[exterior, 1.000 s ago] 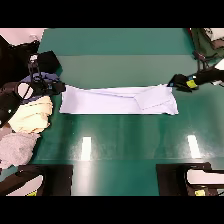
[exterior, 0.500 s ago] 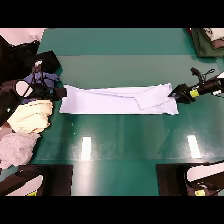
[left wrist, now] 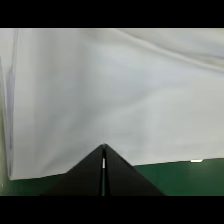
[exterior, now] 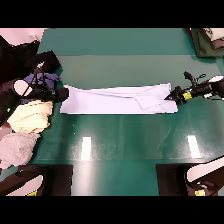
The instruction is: Fold the shirts.
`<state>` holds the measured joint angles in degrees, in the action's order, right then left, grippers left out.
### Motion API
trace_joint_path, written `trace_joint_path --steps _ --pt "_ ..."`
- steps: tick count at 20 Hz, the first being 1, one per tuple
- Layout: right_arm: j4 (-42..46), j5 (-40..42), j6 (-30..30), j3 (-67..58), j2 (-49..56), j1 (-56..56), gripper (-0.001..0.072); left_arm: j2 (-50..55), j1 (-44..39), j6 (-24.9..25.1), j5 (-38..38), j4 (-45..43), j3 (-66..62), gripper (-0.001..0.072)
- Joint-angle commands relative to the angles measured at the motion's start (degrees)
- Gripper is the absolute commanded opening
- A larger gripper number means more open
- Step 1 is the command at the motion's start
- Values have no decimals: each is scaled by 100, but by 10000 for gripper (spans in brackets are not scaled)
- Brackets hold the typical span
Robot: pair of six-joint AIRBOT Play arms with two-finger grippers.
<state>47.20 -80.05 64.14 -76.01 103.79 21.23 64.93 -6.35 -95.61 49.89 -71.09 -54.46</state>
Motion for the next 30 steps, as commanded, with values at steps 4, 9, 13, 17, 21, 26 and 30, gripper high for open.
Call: trace_joint_path --steps 4,9,13,17,21,26,30 --pt "-872 122 -398 -7 -133 -15 20 258 -629 2 -81 476 -61 26" --pt "-876 2 -151 -9 -1102 -227 18 1749 -1941 37 -144 483 -1473 26" --pt "-1088 -13 2 -9 -1982 -625 17 3235 -2538 133 -79 505 -3134 26" --pt "-1449 -87 210 -251 -2391 -1095 17 4148 -2579 125 76 544 -4048 26" --pt "-1429 -87 468 -1043 -2352 -1797 17 4352 -2573 105 125 376 -4098 26" --pt "-1410 -114 763 -1930 -2039 -2487 17 4212 -2334 125 507 195 -4308 26" --pt "-1416 -42 894 -2712 -1622 -3134 17 3305 -1891 151 925 -960 -4363 26"
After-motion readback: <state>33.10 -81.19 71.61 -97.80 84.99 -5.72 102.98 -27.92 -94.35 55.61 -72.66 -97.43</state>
